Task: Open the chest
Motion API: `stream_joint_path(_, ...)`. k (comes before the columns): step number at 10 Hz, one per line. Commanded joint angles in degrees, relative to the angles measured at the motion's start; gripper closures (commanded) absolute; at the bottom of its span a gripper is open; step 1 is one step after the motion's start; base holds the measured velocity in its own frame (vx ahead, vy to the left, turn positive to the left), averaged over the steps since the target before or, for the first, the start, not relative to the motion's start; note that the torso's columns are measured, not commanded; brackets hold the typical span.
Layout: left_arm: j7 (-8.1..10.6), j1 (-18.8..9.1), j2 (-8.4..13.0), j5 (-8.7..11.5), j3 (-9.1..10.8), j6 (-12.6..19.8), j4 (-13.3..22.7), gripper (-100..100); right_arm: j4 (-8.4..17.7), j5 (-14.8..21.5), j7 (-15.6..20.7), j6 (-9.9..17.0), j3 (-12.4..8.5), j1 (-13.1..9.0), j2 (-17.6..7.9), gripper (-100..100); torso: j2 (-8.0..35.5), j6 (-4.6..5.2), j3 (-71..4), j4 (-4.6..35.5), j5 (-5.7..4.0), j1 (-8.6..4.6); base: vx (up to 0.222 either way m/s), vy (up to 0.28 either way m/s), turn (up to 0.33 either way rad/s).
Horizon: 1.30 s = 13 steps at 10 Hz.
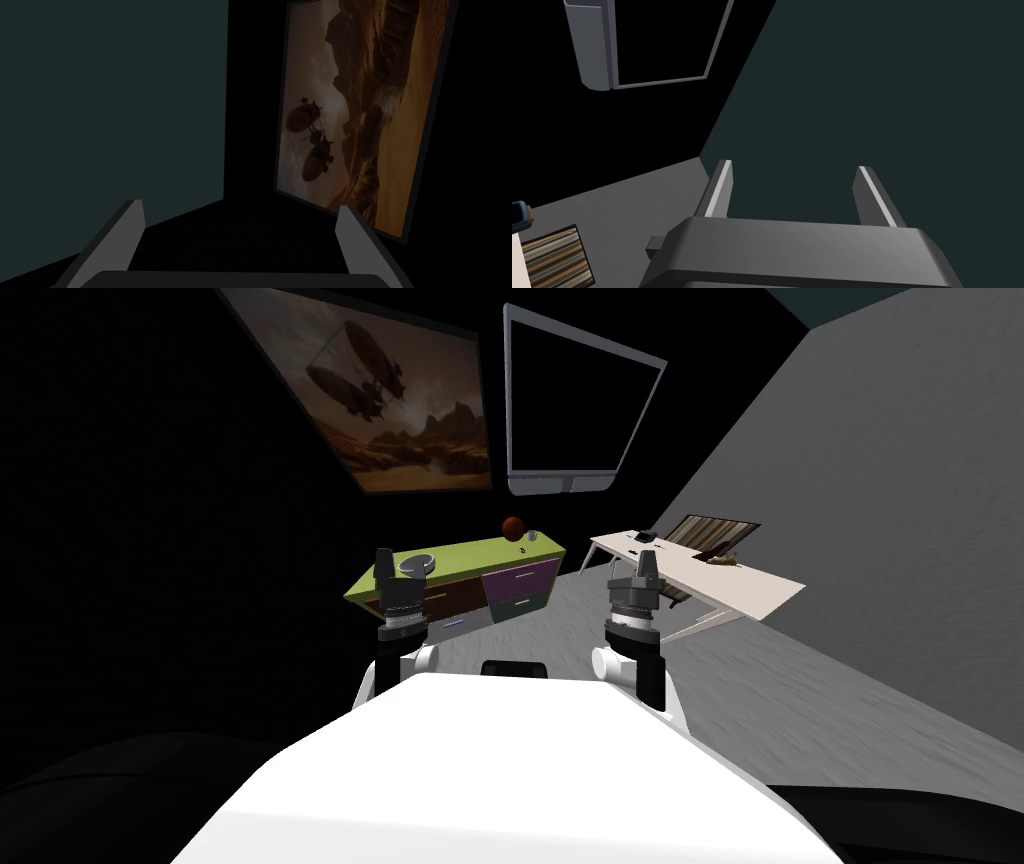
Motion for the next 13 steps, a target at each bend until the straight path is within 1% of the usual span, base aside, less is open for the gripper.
stream_joint_path(1, 0.00, 0.00, 0.00, 0.00, 0.00, 0.00, 0.00, 0, 0.00, 0.00, 0.00, 0.00, 0.00, 0.00, 0.00, 0, 2.32, 0.00, -4.67, 2.35, 0.00, 0.00, 0.000, 0.000, 0.000)
stream_joint_path(3, 0.00, 0.00, 0.00, 0.00, 0.00, 0.00, -0.01, 0, -0.01, 0.00, 0.00, 0.00, 0.00, 0.00, 0.00, 0, 10.03, 0.00, -20.14, 10.06, 0.00, 0.00, 0.000, 0.000, 0.000)
stream_joint_path(9, 0.00, 0.00, 0.00, 0.00, 0.00, -0.01, -0.02, 0, -0.02, 0.00, 0.00, -0.01, 0.00, 0.00, 0.00, 0, 35.39, 0.00, -70.73, 35.37, 0.00, 0.00, 0.000, 0.000, 0.000)
stream_joint_path(10, -0.07, -0.15, 2.18, 0.02, 0.09, -0.07, 0.68, -100, -0.02, 0.00, 0.00, -0.01, 0.00, 0.00, 0.00, 0, 39.62, 0.00, -79.19, 39.60, 0.00, 0.00, 0.020, -0.016, 0.007)
stream_joint_path(11, -0.13, -0.30, 3.66, 0.03, 0.17, -0.14, 1.37, -100, 0.00, 0.00, 0.00, 0.00, 0.00, 0.00, 0.00, 0, 41.50, 0.00, -83.16, 41.48, 0.00, -0.03, 0.040, -0.035, 0.013)
stream_joint_path(13, -0.33, -0.72, 6.27, 0.08, 0.42, -0.33, 3.35, -100, 0.01, 0.00, 0.00, 0.00, 0.00, 0.01, 0.01, 0, 42.12, 0.00, -84.58, 42.18, -0.03, -0.11, 0.059, -0.060, 0.015)
